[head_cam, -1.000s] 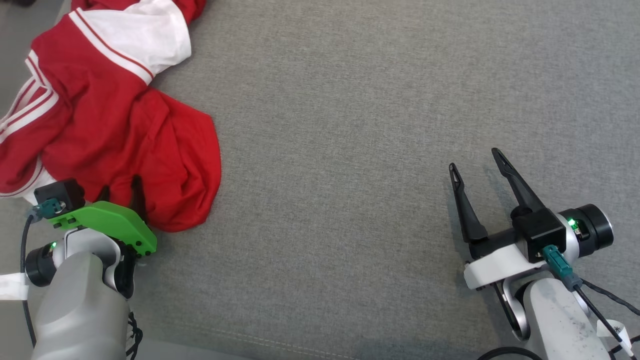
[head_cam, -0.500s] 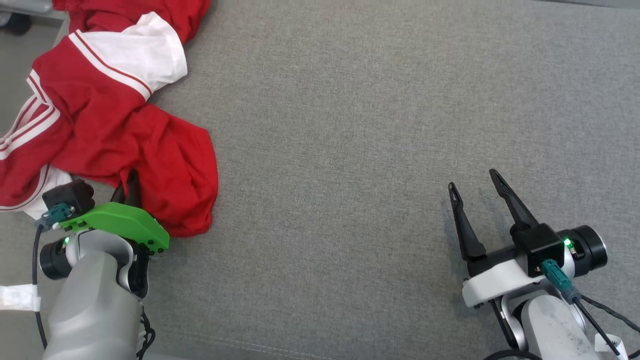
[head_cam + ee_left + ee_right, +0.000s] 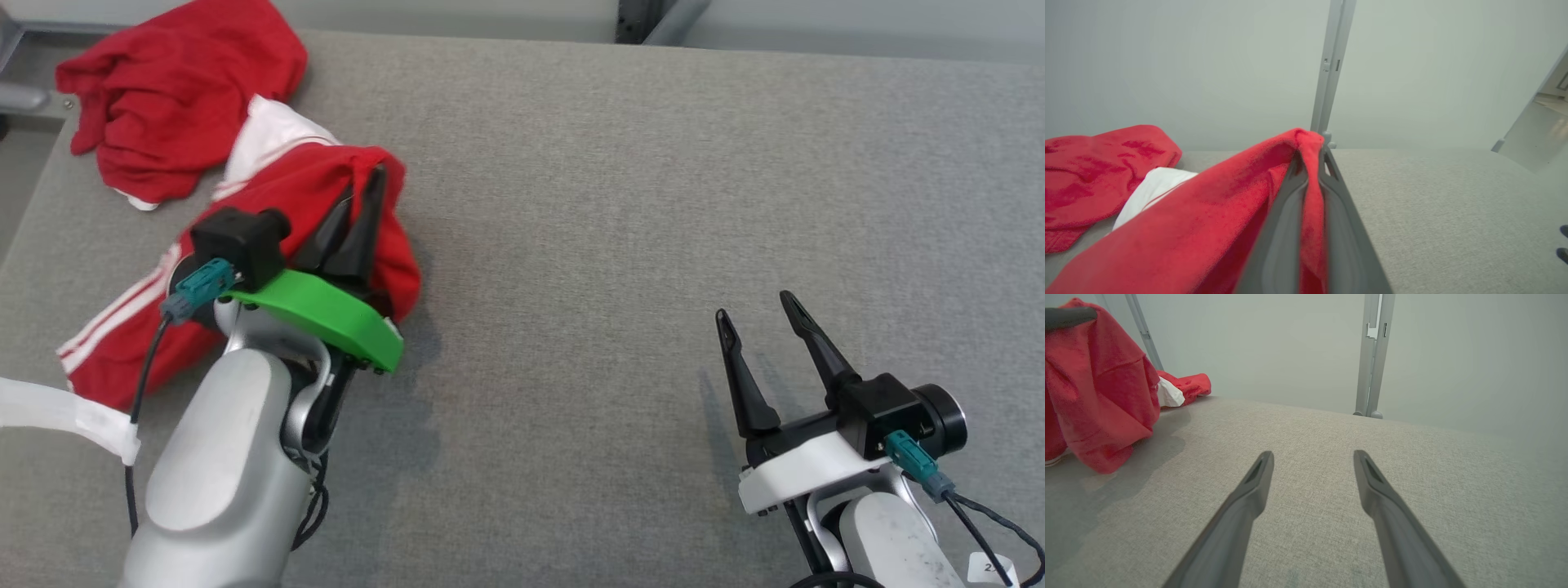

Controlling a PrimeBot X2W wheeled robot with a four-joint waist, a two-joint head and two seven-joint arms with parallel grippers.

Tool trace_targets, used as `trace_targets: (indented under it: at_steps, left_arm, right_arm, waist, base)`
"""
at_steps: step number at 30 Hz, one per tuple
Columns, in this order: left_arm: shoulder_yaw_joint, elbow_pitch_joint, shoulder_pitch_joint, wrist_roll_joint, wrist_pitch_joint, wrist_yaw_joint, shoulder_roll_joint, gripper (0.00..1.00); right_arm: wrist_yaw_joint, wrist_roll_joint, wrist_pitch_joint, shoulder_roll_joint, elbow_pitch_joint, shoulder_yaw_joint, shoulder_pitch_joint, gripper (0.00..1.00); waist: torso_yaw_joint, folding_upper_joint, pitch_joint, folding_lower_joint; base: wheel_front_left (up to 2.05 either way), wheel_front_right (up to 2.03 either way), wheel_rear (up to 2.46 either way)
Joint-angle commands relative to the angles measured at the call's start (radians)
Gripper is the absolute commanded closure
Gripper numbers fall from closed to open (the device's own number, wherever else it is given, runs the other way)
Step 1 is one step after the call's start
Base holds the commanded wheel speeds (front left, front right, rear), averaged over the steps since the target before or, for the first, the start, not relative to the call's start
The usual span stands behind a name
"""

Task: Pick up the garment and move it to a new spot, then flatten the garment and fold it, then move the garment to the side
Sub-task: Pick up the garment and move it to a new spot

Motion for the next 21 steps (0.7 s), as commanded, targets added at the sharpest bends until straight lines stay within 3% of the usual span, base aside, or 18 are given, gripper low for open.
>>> trace_targets:
  at_steps: [1,7,12,16,21]
  left_arm:
    - [-0.033,-0.112,0.014,0.030,0.031,0.006,-0.004,1.00]
    - [-0.137,-0.410,0.039,0.068,0.143,0.043,-0.046,1.00]
    - [-0.202,-0.492,0.024,0.085,0.224,0.056,-0.064,1.00]
    - [-0.249,-0.447,0.030,0.082,0.279,0.064,-0.077,1.00]
    - [-0.268,-0.257,0.050,0.103,0.259,0.067,-0.057,1.00]
  right_arm:
    - [0.000,0.021,-0.003,-0.002,-0.005,0.002,-0.007,0.00]
    - [0.000,0.066,-0.003,-0.002,-0.020,-0.004,-0.018,0.00]
    - [0.000,0.093,-0.003,-0.001,-0.030,-0.013,-0.017,0.00]
    - [0.000,0.121,-0.003,-0.001,-0.035,-0.019,-0.003,0.00]
    - [0.000,0.148,-0.003,0.000,-0.042,-0.022,0.014,0.00]
  waist:
    - [-0.115,0.0000,-0.018,0.0000]
    - [-0.282,0.0000,0.001,0.0000]
    - [-0.392,0.0000,0.026,0.0000]
    - [-0.483,0.0000,0.046,0.0000]
    - [-0.552,0.0000,0.065,0.0000]
  base:
    - [0.00,0.00,0.00]
    - [0.00,0.00,0.00]
    - [0.00,0.00,0.00]
    - [0.00,0.00,0.00]
    - [0.00,0.00,0.00]
